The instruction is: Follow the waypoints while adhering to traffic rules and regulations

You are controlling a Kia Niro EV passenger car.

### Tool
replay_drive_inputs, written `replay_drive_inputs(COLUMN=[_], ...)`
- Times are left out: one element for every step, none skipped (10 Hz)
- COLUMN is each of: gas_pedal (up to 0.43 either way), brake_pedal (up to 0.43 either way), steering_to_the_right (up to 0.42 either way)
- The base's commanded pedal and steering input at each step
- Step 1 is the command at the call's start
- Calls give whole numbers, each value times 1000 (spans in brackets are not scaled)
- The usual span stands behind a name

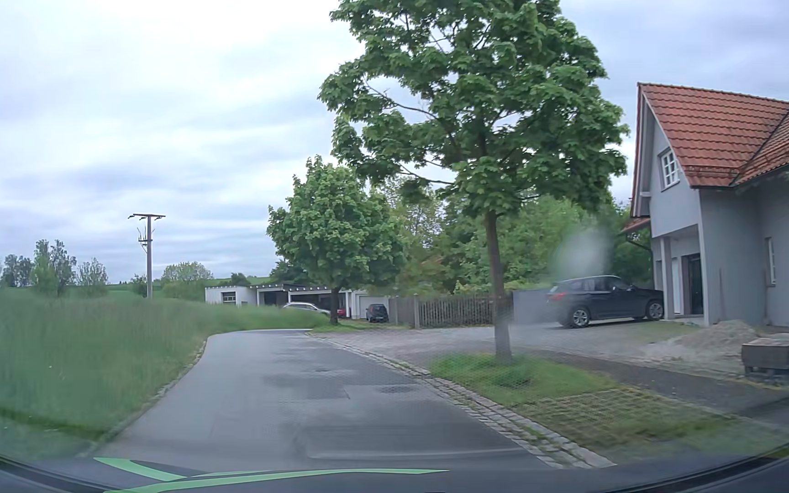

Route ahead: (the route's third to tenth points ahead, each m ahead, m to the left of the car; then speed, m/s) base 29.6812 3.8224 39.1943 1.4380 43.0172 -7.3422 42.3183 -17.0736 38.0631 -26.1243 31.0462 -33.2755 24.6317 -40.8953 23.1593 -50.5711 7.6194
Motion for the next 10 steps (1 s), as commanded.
replay_drive_inputs(gas_pedal=[209, 209, 209, 209, 209, 197, 177, 150, 118, 79], brake_pedal=[0, 0, 0, 0, 0, 0, 0, 0, 0, 0], steering_to_the_right=[-134, -132, -129, -126, -122, -118, -110, -103, -98, -89])
